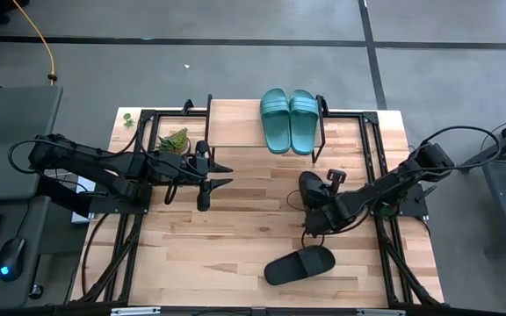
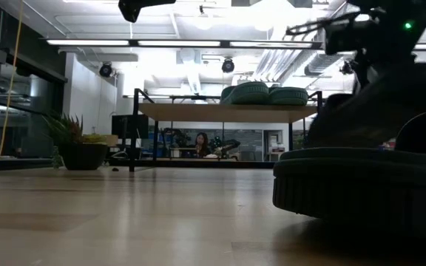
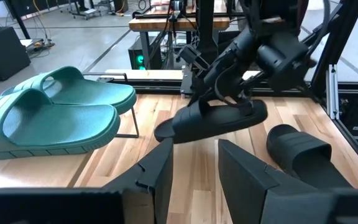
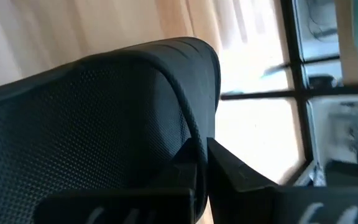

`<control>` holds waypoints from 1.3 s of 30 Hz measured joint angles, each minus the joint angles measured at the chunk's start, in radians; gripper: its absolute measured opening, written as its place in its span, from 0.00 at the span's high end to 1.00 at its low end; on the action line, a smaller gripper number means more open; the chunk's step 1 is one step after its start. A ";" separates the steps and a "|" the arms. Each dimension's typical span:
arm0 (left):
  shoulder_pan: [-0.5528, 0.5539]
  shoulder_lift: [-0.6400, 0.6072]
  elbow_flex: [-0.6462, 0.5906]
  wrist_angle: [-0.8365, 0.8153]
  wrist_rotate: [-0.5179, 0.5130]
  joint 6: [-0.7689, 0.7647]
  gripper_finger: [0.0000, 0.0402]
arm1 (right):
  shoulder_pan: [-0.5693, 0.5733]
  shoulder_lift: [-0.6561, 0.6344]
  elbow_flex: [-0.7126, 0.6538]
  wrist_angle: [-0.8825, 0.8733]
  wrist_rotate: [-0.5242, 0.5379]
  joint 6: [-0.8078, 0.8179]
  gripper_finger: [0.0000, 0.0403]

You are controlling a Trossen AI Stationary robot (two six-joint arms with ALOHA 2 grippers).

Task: Pick and place slides into the shelf
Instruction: Put the top black slide on the shelf

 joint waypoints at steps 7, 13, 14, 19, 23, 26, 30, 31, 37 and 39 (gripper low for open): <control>0.000 0.000 0.000 0.000 0.000 0.026 0.72 | 0.000 0.000 0.015 0.156 0.001 -0.143 1.00; 0.000 0.000 0.000 -0.001 0.000 0.042 0.72 | 0.000 0.000 0.015 0.258 -0.001 -0.241 1.00; 0.000 0.000 0.000 -0.002 0.001 0.046 0.72 | 0.000 0.000 0.015 0.272 -0.001 -0.252 1.00; 0.000 0.000 0.000 -0.003 0.057 0.090 0.72 | 0.000 0.000 0.015 0.329 -0.004 -0.307 1.00; 0.000 0.000 0.000 -0.003 0.085 0.166 0.72 | 0.000 0.000 0.015 0.386 -0.025 -0.359 1.00; 0.000 0.000 0.000 -0.007 0.091 0.222 0.72 | 0.000 0.000 0.015 0.444 -0.038 -0.399 1.00; 0.000 0.000 0.000 -0.032 0.113 0.266 0.72 | 0.000 0.000 0.015 0.544 -0.072 -0.473 1.00; 0.000 0.000 0.000 -0.043 0.134 0.279 0.72 | 0.000 0.000 0.015 0.571 -0.085 -0.494 1.00; -0.003 0.000 0.000 -0.066 0.237 0.346 0.72 | 0.000 -0.007 0.015 0.703 -0.142 -0.586 1.00; -0.004 0.000 0.000 -0.066 0.239 0.359 0.72 | 0.000 -0.021 0.015 0.730 -0.159 -0.590 1.00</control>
